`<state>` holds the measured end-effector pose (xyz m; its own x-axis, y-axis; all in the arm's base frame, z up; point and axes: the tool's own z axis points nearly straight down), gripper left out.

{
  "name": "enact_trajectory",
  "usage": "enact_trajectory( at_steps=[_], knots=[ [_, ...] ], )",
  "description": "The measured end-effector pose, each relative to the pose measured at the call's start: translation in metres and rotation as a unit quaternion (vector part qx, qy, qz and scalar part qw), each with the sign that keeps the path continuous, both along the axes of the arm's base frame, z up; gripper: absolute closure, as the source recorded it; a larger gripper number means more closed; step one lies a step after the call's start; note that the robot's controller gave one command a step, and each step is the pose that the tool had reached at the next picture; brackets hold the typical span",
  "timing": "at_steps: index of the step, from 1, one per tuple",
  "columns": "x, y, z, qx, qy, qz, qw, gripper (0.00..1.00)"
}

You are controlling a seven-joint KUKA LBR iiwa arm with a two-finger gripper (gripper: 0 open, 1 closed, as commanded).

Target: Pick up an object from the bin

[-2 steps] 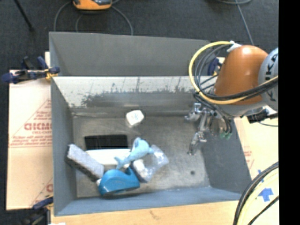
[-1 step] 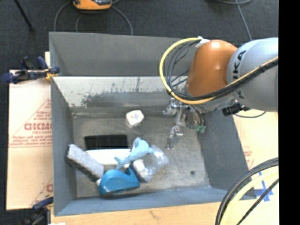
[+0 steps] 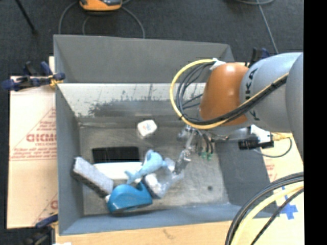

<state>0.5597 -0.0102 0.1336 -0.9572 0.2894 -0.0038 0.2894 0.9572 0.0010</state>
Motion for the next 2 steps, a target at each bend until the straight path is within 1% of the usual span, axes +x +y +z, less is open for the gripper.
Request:
enact_trajectory(
  at_steps=[1, 2],
  knots=[
    [0.006, 0.006, -0.043, 0.000, 0.0002, -0.038, 0.9993, 0.00],
    [-0.012, 0.018, -0.058, 0.000, 0.0022, -0.117, 0.9931, 1.00]
  ],
)
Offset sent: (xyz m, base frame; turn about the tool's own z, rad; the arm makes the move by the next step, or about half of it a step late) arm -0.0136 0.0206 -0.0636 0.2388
